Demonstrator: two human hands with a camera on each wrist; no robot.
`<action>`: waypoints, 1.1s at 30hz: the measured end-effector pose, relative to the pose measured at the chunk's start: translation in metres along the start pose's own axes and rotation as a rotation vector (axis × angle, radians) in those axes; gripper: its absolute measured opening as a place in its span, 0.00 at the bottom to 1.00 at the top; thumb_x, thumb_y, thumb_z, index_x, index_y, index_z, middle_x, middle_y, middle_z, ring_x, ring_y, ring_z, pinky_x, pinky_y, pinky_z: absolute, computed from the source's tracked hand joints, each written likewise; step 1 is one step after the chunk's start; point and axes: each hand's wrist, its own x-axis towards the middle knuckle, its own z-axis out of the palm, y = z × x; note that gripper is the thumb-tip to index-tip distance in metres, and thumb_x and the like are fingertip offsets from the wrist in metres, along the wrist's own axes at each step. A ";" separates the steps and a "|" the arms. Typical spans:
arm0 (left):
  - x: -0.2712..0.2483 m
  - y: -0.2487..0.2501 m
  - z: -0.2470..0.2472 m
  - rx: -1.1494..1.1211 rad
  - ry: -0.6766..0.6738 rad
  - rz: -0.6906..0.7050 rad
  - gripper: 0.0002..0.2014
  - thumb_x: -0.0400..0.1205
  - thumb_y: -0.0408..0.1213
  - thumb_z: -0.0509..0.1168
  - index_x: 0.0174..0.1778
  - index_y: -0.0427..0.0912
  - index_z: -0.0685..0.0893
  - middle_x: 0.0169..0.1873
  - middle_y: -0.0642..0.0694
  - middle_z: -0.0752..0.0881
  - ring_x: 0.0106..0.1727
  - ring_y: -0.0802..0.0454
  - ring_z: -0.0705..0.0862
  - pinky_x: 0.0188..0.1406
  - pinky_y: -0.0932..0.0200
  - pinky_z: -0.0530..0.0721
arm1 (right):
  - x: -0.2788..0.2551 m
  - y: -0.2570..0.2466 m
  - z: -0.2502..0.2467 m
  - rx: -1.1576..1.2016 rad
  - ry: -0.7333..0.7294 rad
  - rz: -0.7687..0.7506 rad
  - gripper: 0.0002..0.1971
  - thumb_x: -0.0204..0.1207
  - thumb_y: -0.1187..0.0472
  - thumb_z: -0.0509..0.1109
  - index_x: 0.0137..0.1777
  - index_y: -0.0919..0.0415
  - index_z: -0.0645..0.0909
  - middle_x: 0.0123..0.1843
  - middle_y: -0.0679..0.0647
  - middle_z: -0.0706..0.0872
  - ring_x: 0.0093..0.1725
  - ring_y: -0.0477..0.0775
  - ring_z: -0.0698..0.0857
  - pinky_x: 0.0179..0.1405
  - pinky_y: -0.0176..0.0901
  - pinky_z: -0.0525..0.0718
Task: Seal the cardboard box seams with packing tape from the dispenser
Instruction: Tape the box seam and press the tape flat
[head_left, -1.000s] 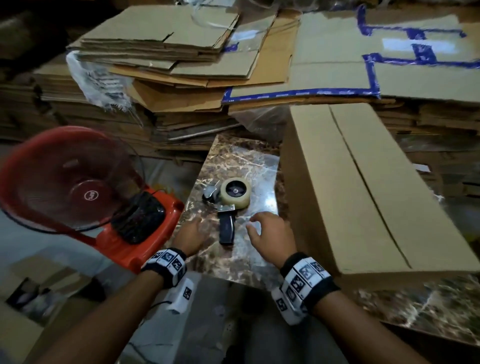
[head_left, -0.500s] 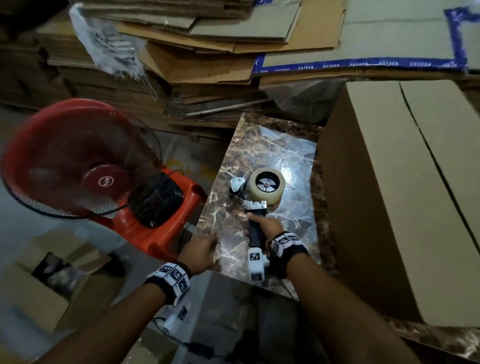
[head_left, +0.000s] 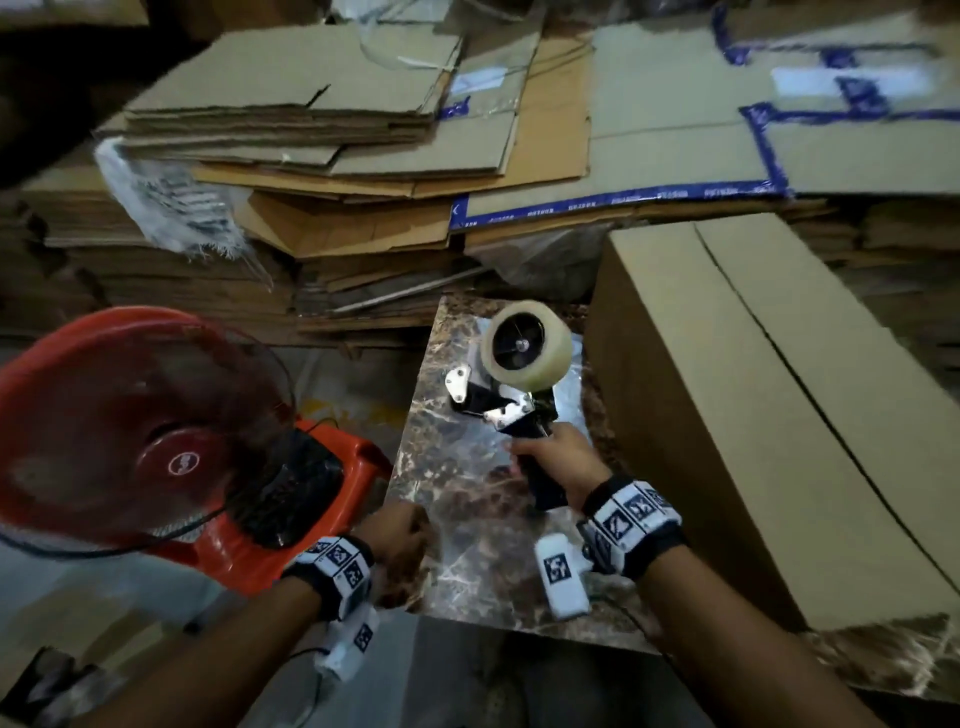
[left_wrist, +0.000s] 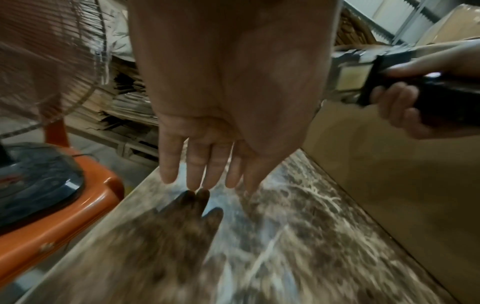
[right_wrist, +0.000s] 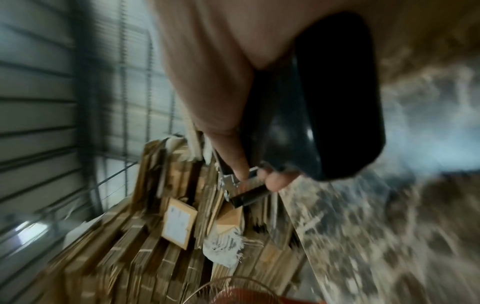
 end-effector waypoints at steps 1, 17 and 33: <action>0.010 0.005 -0.013 0.003 0.031 0.013 0.07 0.82 0.36 0.62 0.45 0.41 0.86 0.44 0.46 0.87 0.49 0.43 0.86 0.45 0.58 0.77 | -0.009 -0.007 -0.007 -0.086 0.053 -0.093 0.05 0.72 0.66 0.76 0.42 0.68 0.84 0.33 0.63 0.87 0.31 0.59 0.88 0.31 0.51 0.86; 0.128 0.302 -0.164 0.716 0.404 0.700 0.55 0.71 0.60 0.75 0.87 0.48 0.50 0.87 0.40 0.49 0.87 0.41 0.48 0.84 0.39 0.53 | -0.119 0.021 -0.100 0.065 0.918 -0.358 0.04 0.69 0.60 0.79 0.40 0.57 0.87 0.36 0.50 0.90 0.37 0.47 0.87 0.39 0.41 0.80; 0.050 0.336 -0.056 0.705 0.702 0.490 0.39 0.65 0.79 0.61 0.60 0.51 0.78 0.59 0.42 0.79 0.60 0.42 0.75 0.54 0.41 0.76 | -0.193 0.023 -0.235 -0.056 0.750 -0.385 0.08 0.73 0.62 0.77 0.37 0.66 0.85 0.32 0.58 0.89 0.30 0.55 0.87 0.33 0.50 0.83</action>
